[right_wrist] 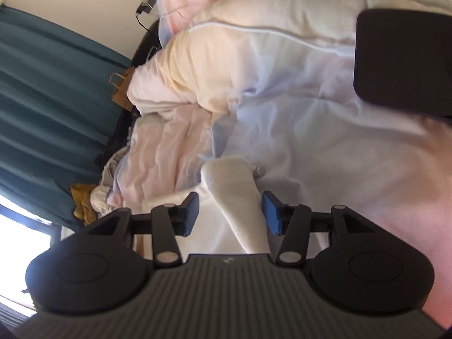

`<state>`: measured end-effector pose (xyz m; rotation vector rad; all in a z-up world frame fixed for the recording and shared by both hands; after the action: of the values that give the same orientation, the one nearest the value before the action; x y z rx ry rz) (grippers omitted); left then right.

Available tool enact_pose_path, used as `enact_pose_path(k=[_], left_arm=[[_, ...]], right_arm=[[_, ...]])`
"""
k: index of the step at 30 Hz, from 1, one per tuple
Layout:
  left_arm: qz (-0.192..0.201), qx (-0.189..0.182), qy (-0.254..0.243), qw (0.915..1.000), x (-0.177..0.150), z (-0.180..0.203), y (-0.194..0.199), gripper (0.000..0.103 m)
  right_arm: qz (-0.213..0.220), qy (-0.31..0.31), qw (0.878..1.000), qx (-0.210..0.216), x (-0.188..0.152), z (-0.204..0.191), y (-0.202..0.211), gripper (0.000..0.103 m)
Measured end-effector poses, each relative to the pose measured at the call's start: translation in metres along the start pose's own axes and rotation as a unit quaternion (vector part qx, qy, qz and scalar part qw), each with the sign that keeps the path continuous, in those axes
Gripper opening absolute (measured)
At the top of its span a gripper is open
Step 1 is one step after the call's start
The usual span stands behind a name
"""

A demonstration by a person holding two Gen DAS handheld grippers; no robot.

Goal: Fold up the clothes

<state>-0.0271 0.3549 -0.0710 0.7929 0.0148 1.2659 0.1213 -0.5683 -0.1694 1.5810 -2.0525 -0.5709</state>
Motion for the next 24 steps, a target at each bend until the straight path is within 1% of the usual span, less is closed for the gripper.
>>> enact_pose_path(k=[2, 5, 6, 7, 8, 9, 10, 11, 12, 13, 14, 15, 16, 18, 19, 21, 24], left_arm=[[0.003, -0.003, 0.000, 1.0000, 0.000, 0.001, 0.000, 0.052], [0.002, -0.003, -0.007, 1.0000, 0.000, 0.003, -0.001, 0.050], [0.003, -0.001, -0.008, 1.0000, 0.000, 0.003, -0.001, 0.044], [0.004, 0.004, -0.008, 1.0000, 0.000, 0.002, -0.002, 0.041], [0.005, 0.006, -0.007, 0.9999, 0.000, 0.002, -0.003, 0.034], [0.009, 0.006, -0.007, 0.9999, -0.001, 0.001, -0.002, 0.024], [0.016, 0.010, -0.009, 0.9998, -0.001, 0.001, 0.000, 0.018], [0.023, 0.013, -0.010, 0.9996, -0.001, 0.001, 0.002, 0.009], [0.031, 0.016, -0.011, 0.9993, -0.001, 0.001, 0.005, 0.005], [0.038, 0.019, -0.012, 0.9990, -0.001, 0.001, 0.007, 0.004], [0.048, 0.023, -0.019, 0.9984, -0.001, 0.002, 0.011, 0.003], [0.061, 0.028, -0.033, 0.9972, 0.000, 0.006, 0.017, 0.003], [0.069, 0.027, -0.036, 0.9966, 0.000, 0.007, 0.023, 0.003], [0.075, 0.009, -0.010, 0.9971, 0.000, 0.004, 0.036, 0.002], [0.077, 0.001, 0.003, 0.9970, 0.001, 0.002, 0.042, 0.002], [0.081, -0.010, 0.013, 0.9966, 0.004, 0.003, 0.052, 0.002], [0.089, -0.011, -0.010, 0.9960, 0.018, 0.019, 0.064, 0.002]], right_arm=[[-0.007, -0.006, 1.000, -0.026, -0.002, 0.005, -0.006, 0.050], [0.006, 0.011, 1.000, -0.022, -0.004, 0.001, -0.005, 0.052], [0.011, 0.018, 1.000, -0.016, -0.004, -0.002, -0.005, 0.050], [0.015, 0.025, 1.000, -0.012, -0.005, -0.004, -0.004, 0.045], [0.019, 0.031, 0.999, -0.007, -0.006, -0.007, -0.003, 0.028], [0.022, 0.033, 0.999, -0.004, -0.006, -0.008, -0.002, 0.011], [0.024, 0.034, 0.999, -0.002, -0.006, -0.009, -0.001, 0.010], [0.027, 0.036, 0.999, 0.000, -0.006, -0.010, 0.000, 0.008], [0.029, 0.037, 0.999, 0.003, -0.007, -0.011, 0.001, 0.007], [0.032, 0.038, 0.999, 0.005, -0.007, -0.013, 0.002, 0.006], [0.034, 0.026, 0.999, 0.013, -0.004, -0.012, 0.006, 0.006], [0.037, 0.012, 0.999, 0.022, 0.000, -0.011, 0.011, 0.006], [0.041, -0.012, 0.998, 0.036, 0.004, -0.009, 0.018, 0.006], [0.042, -0.027, 0.998, 0.050, 0.010, -0.011, 0.030, 0.006], [0.041, -0.028, 0.997, 0.055, 0.012, -0.015, 0.034, 0.005], [0.039, -0.027, 0.997, 0.066, 0.016, -0.022, 0.044, 0.005], [0.035, 0.002, 0.996, 0.086, 0.018, -0.045, 0.053, 0.005]])
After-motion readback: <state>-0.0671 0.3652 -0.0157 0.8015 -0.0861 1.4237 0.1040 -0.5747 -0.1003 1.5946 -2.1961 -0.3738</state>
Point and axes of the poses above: each gripper's, at about its wrist camera, not at the fingertips, and y roughly against the way its jaws point, z to its right, x to its top, the point moved 2 cm from there along -y, roughly the way its jaws point, and after that the axes turned 12 degrees about -y, right-handed, at the moved point
